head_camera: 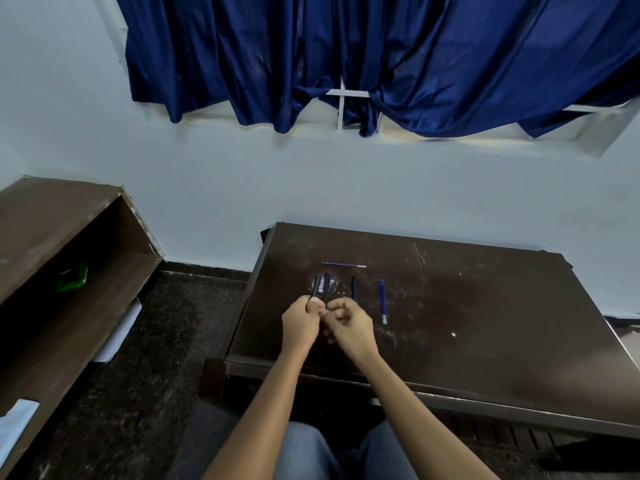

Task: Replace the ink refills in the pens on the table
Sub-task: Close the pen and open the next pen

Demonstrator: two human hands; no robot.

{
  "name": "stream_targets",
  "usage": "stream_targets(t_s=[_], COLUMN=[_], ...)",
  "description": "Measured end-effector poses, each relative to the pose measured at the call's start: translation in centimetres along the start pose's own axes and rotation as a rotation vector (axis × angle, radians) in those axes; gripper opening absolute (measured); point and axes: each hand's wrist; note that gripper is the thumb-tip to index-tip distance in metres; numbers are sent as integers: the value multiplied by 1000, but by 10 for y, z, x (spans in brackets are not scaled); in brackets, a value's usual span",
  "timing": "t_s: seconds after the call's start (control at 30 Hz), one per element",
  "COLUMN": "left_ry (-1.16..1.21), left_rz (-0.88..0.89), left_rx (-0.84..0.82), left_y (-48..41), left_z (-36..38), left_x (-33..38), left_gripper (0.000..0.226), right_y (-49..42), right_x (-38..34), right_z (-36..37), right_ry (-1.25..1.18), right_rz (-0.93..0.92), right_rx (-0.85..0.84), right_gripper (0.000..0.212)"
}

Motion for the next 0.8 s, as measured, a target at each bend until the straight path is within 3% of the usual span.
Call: stream_targets(t_s=[0.1, 0.23, 0.53, 0.8], left_ry=[-122, -179, -303, -231], left_rz=[82, 111, 110, 55], left_rx=[-93, -181, -161, -148], left_y=[17, 37, 50, 47], left_z=[-3, 1, 2, -1], left_x=[1, -2, -1, -6], left_gripper=[26, 27, 28, 32], right_y=[-1, 0, 7, -5], right_x=[-5, -10, -7, -13], right_z=[-13, -19, -21, -23], right_ry=[-123, -156, -173, -141], right_rz=[73, 73, 122, 166], right_rx=[78, 19, -34, -78], right_gripper=[19, 26, 23, 20])
Point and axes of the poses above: each hand's wrist, its own y-axis away from the middle knuckle, its own z-axis out of the palm, x = y × z, and after that the axes turned 13 degrees about y, right-handed
